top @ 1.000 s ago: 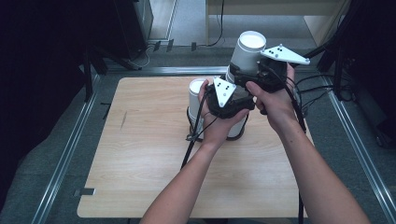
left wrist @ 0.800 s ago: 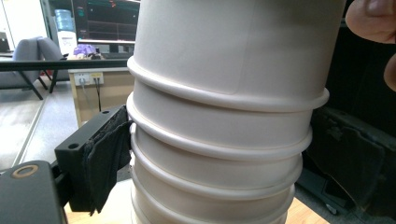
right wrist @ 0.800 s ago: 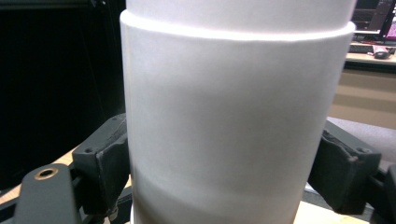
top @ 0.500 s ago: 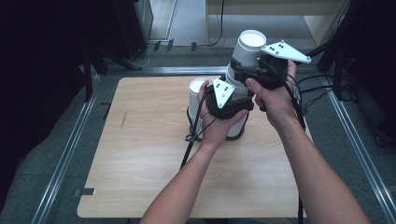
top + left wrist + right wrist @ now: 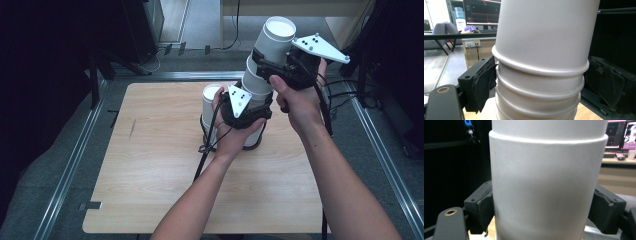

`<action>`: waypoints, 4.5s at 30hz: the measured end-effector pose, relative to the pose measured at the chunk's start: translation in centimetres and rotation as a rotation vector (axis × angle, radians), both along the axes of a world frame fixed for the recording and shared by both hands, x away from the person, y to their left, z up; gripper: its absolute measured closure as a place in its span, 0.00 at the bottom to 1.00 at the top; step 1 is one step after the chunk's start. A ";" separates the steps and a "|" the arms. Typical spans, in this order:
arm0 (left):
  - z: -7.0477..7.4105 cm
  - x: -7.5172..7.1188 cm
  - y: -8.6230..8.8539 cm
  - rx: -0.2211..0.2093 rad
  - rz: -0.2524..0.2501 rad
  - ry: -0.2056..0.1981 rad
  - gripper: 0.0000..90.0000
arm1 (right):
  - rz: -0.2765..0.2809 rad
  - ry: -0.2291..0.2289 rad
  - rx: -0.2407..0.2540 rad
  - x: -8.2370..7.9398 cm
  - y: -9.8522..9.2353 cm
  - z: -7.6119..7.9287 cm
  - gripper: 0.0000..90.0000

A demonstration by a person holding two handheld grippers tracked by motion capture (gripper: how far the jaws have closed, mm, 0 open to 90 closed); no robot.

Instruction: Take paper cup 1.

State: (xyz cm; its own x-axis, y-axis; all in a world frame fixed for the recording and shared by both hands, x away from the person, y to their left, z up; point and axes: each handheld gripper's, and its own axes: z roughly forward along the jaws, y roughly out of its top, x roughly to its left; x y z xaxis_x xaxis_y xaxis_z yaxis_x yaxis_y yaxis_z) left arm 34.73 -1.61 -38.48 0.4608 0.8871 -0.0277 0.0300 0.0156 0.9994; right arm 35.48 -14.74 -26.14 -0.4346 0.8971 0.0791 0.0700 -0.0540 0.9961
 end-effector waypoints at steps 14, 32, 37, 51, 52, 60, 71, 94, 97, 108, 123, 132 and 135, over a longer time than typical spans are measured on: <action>0.0 -0.1 0.0 0.010 0.003 0.000 0.13 | -0.048 -0.138 0.060 -1.9 -1.1 2.5 0.20; -0.1 -0.1 0.0 0.019 0.005 -0.005 0.13 | -0.123 -0.176 0.033 -2.8 -3.7 2.9 0.20; 0.0 -0.1 0.1 0.012 0.000 0.003 0.12 | -0.137 -0.174 0.027 -3.0 -4.5 2.1 0.20; 0.3 -1.1 0.0 0.020 -0.021 0.009 0.03 | -0.170 -0.171 0.039 -3.8 -6.7 0.8 0.20; 0.3 -1.2 0.0 0.023 -0.024 0.009 0.03 | -0.170 -0.168 0.036 -3.9 -6.8 0.6 0.20; 0.2 -2.3 0.7 0.015 -0.042 0.013 0.02 | -0.179 -0.141 0.016 -4.0 -7.3 -1.9 0.20; -0.3 -4.6 2.1 0.008 -0.096 0.016 0.02 | -0.191 -0.153 -0.091 -5.1 -6.5 -5.7 0.20; -2.9 -9.4 5.9 0.028 -0.170 0.080 0.02 | -0.143 -0.273 -0.373 -9.7 -3.6 -13.9 0.20; -3.6 -10.1 6.3 0.029 -0.184 0.097 0.02 | -0.139 -0.318 -0.449 -10.4 -2.9 -15.1 0.20; -6.0 -11.9 8.1 0.048 -0.220 0.175 0.02 | -0.121 -0.391 -0.649 -11.8 -0.4 -18.7 0.20; -7.2 -13.3 9.3 0.104 -0.259 0.203 0.02 | -0.079 -0.436 -0.799 -13.0 0.0 -21.8 0.20; -7.5 -13.8 8.6 0.167 -0.301 0.188 0.06 | -0.036 -0.443 -0.827 -13.5 0.6 -22.9 0.20; -7.5 -13.9 8.3 0.176 -0.322 0.181 0.06 | -0.022 -0.441 -0.826 -13.8 1.0 -23.0 0.20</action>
